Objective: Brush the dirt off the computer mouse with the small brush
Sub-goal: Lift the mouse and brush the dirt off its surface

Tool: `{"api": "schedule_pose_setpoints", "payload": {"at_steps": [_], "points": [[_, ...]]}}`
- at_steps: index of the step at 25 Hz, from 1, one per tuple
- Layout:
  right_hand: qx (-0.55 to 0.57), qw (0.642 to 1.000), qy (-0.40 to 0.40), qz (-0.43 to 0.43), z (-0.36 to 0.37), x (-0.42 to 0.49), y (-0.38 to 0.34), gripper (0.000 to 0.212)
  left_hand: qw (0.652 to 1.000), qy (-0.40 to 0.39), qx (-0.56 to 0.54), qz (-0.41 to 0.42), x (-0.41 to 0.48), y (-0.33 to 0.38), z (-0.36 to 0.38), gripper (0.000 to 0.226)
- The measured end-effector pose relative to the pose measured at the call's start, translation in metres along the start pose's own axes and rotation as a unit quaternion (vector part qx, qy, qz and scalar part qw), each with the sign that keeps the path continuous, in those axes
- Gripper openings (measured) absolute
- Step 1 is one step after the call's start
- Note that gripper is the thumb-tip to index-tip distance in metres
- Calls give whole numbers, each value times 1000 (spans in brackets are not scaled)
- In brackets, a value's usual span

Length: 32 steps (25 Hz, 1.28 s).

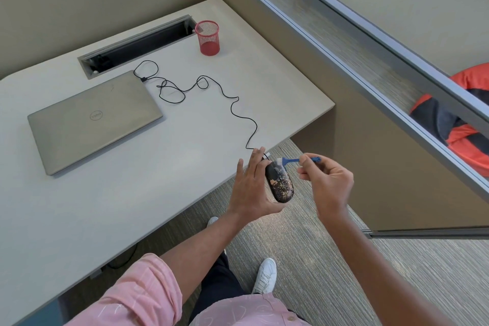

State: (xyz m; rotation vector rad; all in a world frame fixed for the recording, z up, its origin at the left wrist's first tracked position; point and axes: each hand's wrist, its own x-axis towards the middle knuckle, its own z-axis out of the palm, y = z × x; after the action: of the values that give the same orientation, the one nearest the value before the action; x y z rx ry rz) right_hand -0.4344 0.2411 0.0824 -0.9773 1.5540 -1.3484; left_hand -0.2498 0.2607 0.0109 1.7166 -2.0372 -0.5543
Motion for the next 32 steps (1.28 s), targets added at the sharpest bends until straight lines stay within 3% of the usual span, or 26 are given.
{"api": "schedule_pose_setpoints", "payload": {"at_steps": [6,12,22,27,32], "points": [[-3,997,-20,71,1,12,3,2,1000,2,-11,-3,1,2,-2,120],[-31,997,-33,62,-14,15,6,2,1000,-2,-27,-16,2,-2,-6,117],[28,994,-43,96,-7,20,8,4,999,5,-48,-7,4,0,-8,116],[-2,998,-26,62,-15,18,3,2,998,10,-65,-6,2,-5,-6,113],[6,994,-86,60,-7,12,-7,3,997,14,-71,2,1,-3,-8,111]]}}
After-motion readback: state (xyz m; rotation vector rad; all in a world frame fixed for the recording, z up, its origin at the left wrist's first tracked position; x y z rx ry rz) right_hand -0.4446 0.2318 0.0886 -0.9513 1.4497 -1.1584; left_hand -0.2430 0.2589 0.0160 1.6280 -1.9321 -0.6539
